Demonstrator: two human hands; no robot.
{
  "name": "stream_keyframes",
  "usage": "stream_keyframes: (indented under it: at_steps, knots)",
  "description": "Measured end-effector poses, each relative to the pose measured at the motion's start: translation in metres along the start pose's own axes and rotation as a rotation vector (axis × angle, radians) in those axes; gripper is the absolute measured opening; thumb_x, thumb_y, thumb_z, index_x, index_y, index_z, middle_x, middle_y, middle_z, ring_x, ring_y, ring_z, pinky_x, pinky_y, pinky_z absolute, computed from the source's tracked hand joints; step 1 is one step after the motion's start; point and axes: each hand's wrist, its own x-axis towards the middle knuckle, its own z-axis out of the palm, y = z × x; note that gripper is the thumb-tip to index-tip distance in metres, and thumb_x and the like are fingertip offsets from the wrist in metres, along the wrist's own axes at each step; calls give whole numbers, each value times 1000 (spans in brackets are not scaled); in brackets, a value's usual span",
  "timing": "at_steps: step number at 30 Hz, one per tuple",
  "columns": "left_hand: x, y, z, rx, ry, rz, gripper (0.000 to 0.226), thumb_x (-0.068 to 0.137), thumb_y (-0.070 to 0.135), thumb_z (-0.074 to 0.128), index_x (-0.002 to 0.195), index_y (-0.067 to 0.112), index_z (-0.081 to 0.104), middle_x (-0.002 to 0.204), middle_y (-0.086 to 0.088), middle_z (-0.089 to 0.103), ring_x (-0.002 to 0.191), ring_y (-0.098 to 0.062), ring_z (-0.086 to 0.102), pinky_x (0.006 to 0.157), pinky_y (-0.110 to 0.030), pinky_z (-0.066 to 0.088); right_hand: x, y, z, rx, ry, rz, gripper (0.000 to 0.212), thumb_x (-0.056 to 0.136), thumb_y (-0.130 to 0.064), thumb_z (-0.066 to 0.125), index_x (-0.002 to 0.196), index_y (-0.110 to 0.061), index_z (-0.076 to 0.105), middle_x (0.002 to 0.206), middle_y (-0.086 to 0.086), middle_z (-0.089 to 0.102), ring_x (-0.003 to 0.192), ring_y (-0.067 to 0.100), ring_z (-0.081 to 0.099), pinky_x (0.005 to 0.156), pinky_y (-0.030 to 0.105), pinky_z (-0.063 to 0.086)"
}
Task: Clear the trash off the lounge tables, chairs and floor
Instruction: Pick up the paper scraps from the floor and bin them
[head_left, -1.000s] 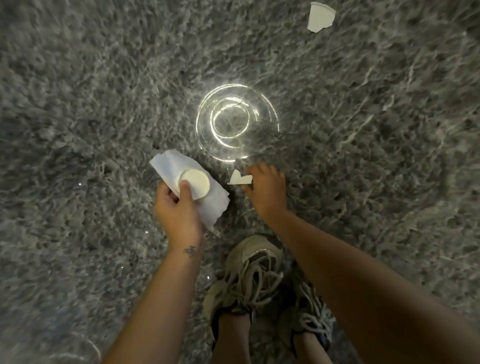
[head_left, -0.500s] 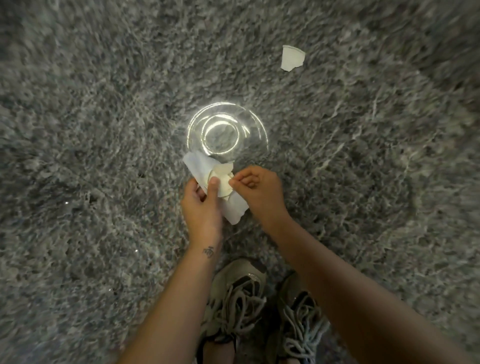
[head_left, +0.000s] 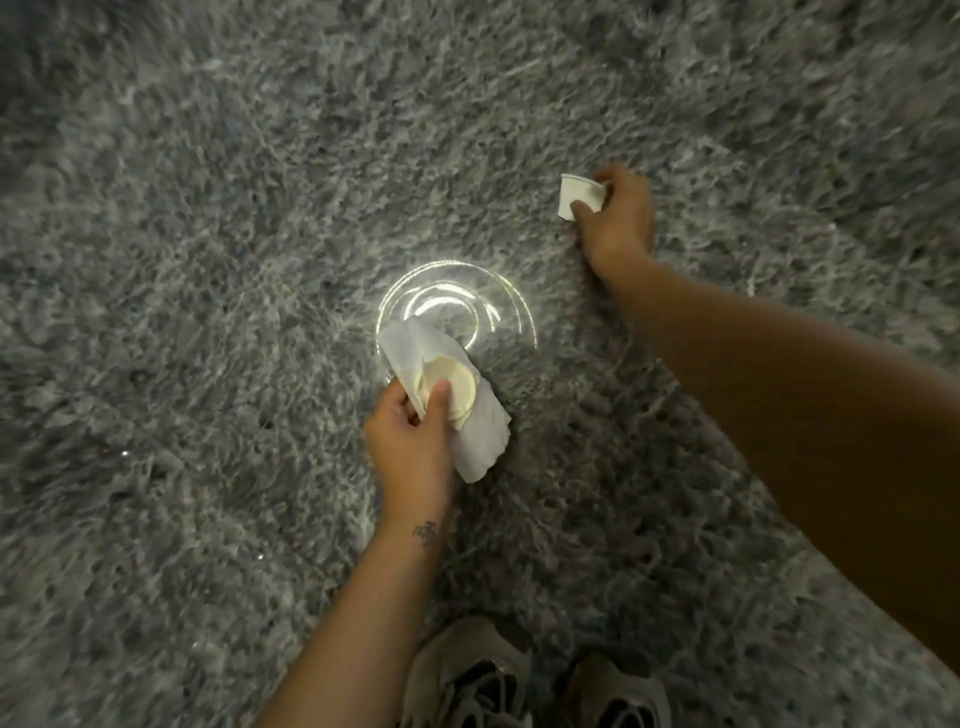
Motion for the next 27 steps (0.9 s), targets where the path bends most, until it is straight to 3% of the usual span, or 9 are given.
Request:
stream_keyframes:
  at_steps: [5, 8, 11, 14, 17, 20, 22, 25, 27]
  knots:
    - [5, -7, 4, 16, -7, 25, 19, 88, 11, 61, 80, 28, 61, 80, 4, 66, 76, -11, 62, 71, -30, 51, 30, 3, 8, -251, -90, -55, 37, 86, -16, 63, 120, -15, 49, 136, 8, 35, 115, 29, 47, 99, 38, 39]
    - [3, -1, 6, 12, -21, 12, 21, 88, 12, 61, 80, 31, 61, 79, 9, 66, 74, -5, 62, 69, -25, 49, 24, 7, 4, -242, -72, -3, 28, 87, -17, 62, 113, -14, 55, 127, 8, 48, 112, 29, 50, 94, 36, 40]
    - [-10, 16, 5, 20, -42, -12, 17, 88, 12, 61, 83, 28, 62, 82, 9, 66, 75, -3, 63, 67, -20, 49, -17, 6, -15, -44, -65, 44, 10, 88, -17, 59, 98, -17, 60, 98, 7, 59, 96, 20, 57, 80, 25, 43]
    - [-37, 44, -1, 48, -61, -7, 9, 88, 10, 61, 89, 18, 63, 81, 6, 65, 75, -6, 62, 66, -18, 49, -100, -5, -50, 309, -128, 98, 8, 91, -11, 55, 95, -6, 60, 78, 2, 60, 67, 6, 57, 56, 15, 44]
    - [-82, 78, -6, 94, -109, -15, 5, 88, 11, 61, 89, 15, 62, 81, 4, 64, 76, -11, 62, 69, -23, 50, -194, -21, -107, 600, -205, 142, 15, 98, -7, 40, 89, -11, 52, 67, 4, 59, 54, 1, 57, 53, 16, 46]
    - [-141, 114, -10, 122, -222, -30, 7, 89, 11, 60, 93, 16, 63, 83, 1, 67, 77, -12, 64, 66, -21, 51, -268, -35, -173, 657, -220, 212, 18, 97, -5, 39, 85, -16, 45, 67, 6, 59, 53, 3, 58, 51, 14, 43]
    - [-182, 141, -9, 151, -318, -33, 8, 89, 10, 59, 95, 13, 64, 85, -6, 69, 78, -17, 65, 67, -29, 53, -301, -43, -217, 630, -205, 272, 13, 94, -5, 47, 83, -10, 49, 71, 9, 61, 59, 8, 60, 56, 19, 46]
    - [-220, 166, -3, 202, -378, -39, 15, 89, 10, 59, 103, 8, 65, 92, -10, 70, 82, -21, 67, 72, -35, 55, -327, -49, -253, 564, -153, 347, 14, 90, -8, 55, 86, 6, 54, 82, 23, 62, 72, 32, 59, 66, 44, 48]
    - [-248, 188, 4, 208, -453, -37, 16, 91, 13, 57, 105, 10, 64, 95, -9, 70, 86, -22, 67, 76, -36, 55, -338, -54, -281, 604, -28, 405, 13, 90, -10, 57, 87, 3, 58, 82, 22, 63, 74, 31, 59, 69, 45, 49]
